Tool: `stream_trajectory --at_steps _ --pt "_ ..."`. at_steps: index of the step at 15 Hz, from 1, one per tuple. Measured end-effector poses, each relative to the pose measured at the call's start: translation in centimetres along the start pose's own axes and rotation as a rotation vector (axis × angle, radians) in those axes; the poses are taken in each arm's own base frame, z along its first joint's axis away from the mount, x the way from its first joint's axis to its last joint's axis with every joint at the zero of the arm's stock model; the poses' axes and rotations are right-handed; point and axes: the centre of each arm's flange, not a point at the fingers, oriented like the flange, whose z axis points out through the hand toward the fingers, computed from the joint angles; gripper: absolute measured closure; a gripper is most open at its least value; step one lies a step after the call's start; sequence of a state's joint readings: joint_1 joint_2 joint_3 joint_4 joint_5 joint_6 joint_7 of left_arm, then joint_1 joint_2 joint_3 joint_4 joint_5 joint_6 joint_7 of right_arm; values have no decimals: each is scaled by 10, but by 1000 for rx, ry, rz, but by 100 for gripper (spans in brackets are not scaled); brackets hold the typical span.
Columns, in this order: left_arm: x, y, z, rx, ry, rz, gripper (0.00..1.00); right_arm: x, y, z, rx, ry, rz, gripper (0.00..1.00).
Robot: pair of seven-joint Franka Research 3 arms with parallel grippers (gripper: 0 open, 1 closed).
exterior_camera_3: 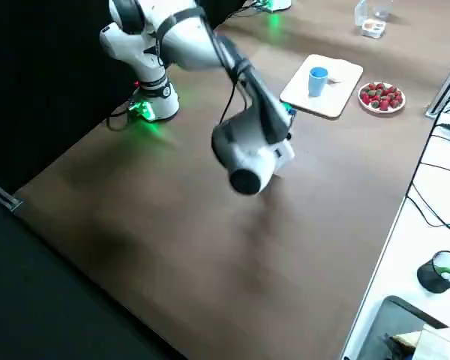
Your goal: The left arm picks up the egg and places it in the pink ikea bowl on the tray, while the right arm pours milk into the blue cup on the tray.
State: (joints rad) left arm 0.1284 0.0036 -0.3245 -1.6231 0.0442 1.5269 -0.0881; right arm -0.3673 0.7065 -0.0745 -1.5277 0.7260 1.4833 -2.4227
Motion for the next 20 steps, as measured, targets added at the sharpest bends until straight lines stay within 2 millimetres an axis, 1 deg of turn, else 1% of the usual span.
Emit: stream_trajectory --at_steps 2,5,7,8,11,13,14,20 --pt "1 -12 1 -2 -3 -22 0 -29 -10 5 -23 43 -7 83" --pt "-6 -31 -2 -47 -26 -52 0 -59 -19 16 -35 83 -3 83" --pt "-12 -32 -6 -65 -29 -53 0 -69 -23 20 -38 93 6 83" --pt "-16 -24 -7 -64 -29 -38 0 -77 -26 21 -44 94 16 83" --pt "-18 -18 -7 -62 -30 -27 0 -84 -27 22 -47 97 19 82" --pt "-18 -18 -7 -62 -30 -27 0 -87 -26 23 -47 98 19 82" --pt "-18 -18 -7 -62 -30 -27 0 -88 -26 24 -47 98 18 79" --pt "-17 -18 -7 -62 -24 -27 0 -92 -26 25 -53 94 10 78"
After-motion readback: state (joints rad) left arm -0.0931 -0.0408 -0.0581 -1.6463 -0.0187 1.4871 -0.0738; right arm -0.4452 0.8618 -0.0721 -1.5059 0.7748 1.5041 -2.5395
